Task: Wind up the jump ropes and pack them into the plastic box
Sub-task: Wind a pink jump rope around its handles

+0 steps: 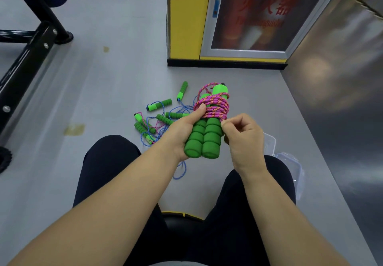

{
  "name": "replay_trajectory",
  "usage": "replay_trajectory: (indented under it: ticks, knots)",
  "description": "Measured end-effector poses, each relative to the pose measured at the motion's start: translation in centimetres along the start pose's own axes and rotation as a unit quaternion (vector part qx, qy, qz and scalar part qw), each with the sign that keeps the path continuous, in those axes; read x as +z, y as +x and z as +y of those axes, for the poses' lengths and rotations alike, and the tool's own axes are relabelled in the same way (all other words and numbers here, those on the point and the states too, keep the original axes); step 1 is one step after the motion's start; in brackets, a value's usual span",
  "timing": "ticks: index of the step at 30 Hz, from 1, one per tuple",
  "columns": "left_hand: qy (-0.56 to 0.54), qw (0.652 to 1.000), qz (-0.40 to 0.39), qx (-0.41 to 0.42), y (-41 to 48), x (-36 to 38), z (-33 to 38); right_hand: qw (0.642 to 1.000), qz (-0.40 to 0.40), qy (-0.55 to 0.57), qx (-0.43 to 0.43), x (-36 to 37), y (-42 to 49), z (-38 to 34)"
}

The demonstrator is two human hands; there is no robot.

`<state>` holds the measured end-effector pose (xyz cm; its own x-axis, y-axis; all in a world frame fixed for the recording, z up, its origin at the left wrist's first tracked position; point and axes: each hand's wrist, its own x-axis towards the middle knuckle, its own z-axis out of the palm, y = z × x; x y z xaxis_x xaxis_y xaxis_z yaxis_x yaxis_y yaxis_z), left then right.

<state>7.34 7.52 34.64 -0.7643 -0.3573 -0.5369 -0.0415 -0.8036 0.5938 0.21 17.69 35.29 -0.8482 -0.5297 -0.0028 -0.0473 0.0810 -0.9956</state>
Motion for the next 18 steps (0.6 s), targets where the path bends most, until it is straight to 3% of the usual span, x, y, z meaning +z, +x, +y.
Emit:
replay_trajectory:
  ticks: [4,7,11,15,18]
  knots:
    - [0.093,0.989,0.029,0.110,0.2,-0.1,-0.3,0.997,-0.046,-0.060,-0.025,-0.7,-0.3,-0.1]
    - [0.121,0.982,0.043,0.140,0.5,0.1,-0.6,0.996,-0.017,-0.086,-0.013,-0.6,-0.1,0.2]
    - [0.097,0.988,0.056,0.109,0.7,0.0,-0.9,0.997,-0.019,-0.067,-0.023,-0.5,0.2,0.9]
    - [0.011,1.000,0.012,0.013,1.2,-0.2,-1.3,0.991,-0.045,-0.089,-0.088,-0.7,0.4,2.1]
    - [0.011,1.000,-0.012,-0.019,2.5,-0.9,-2.0,0.987,-0.073,-0.100,-0.106,-1.6,0.9,3.4]
